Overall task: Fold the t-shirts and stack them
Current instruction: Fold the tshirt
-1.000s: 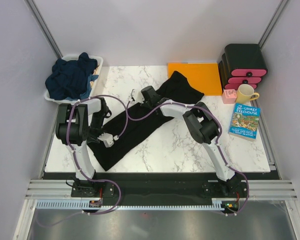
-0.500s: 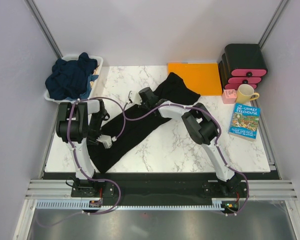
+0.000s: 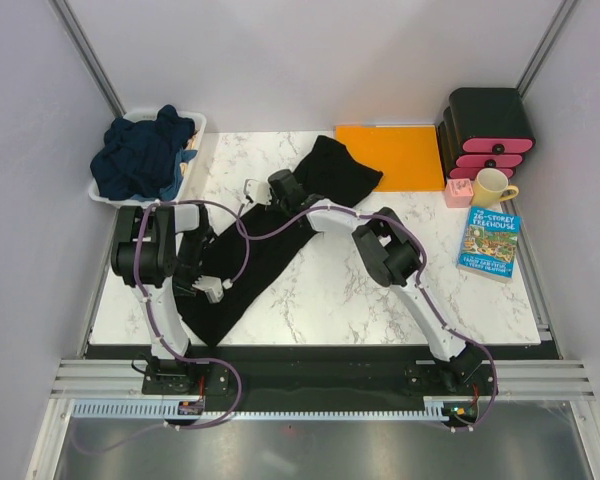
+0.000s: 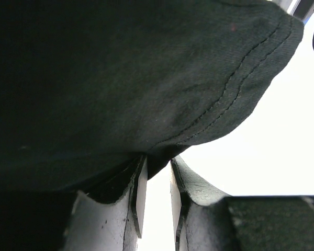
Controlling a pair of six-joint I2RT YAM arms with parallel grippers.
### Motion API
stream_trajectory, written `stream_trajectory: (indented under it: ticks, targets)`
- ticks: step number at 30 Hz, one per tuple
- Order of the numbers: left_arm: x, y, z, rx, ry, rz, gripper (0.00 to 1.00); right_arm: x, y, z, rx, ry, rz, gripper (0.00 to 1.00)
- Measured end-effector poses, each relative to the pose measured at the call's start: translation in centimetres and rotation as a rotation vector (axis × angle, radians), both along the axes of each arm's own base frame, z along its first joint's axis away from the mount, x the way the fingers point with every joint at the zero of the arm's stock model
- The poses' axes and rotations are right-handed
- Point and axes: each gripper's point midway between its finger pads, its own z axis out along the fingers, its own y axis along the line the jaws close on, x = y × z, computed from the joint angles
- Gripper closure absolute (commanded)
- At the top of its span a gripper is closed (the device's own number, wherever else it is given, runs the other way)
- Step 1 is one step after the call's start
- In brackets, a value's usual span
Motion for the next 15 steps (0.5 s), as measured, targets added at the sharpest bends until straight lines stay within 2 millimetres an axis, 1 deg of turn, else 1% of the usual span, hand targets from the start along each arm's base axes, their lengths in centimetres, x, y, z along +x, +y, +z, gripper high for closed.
stream_trajectory:
  ticks: [10,15]
  targets:
    - [0.2,-0.5,0.0,-0.021,-0.027,-0.008,0.69,3.7,3.4,0.3,0.012,-0.094,0.13,1.0]
    - [0.3,-1.3,0.0,-0.038,-0.038,-0.036,0.68,5.3,3.8,0.5,0.004,-0.166,0.181,1.0]
